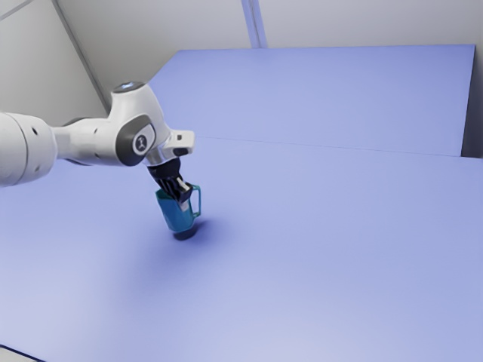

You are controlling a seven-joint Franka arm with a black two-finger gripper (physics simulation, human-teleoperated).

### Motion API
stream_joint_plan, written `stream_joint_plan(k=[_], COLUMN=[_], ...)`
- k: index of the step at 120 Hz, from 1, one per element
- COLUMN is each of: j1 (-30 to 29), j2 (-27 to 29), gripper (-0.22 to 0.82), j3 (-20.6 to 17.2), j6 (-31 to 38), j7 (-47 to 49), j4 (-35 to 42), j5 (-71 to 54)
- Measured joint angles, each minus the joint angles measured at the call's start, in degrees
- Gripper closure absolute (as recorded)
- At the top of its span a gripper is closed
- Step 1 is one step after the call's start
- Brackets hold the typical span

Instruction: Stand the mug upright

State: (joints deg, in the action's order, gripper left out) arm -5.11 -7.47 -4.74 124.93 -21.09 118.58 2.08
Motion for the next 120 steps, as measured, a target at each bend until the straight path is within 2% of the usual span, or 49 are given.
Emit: stream_joint_plan(k=[31, 55, 76, 95, 120], j1=[-0.2, 0.0, 0.1, -0.5, -0.9], j2=[-2.3, -1.7, 3.1, 3.4, 1.7], gripper=[0.77, 0.35, 0.15, 0.07, 0.03], j3=[0.0, -0.1, -0.3, -0.1, 0.3], j6=[1.4, 1.5, -1.1, -8.4, -19.1], j7=[3.7, 5.4, 6.4, 7.0, 7.6], j4=[0.0, 0.0, -0.9, -10.3, -24.7], j5=[0.0, 0.7, 1.5, 2.3, 2.0])
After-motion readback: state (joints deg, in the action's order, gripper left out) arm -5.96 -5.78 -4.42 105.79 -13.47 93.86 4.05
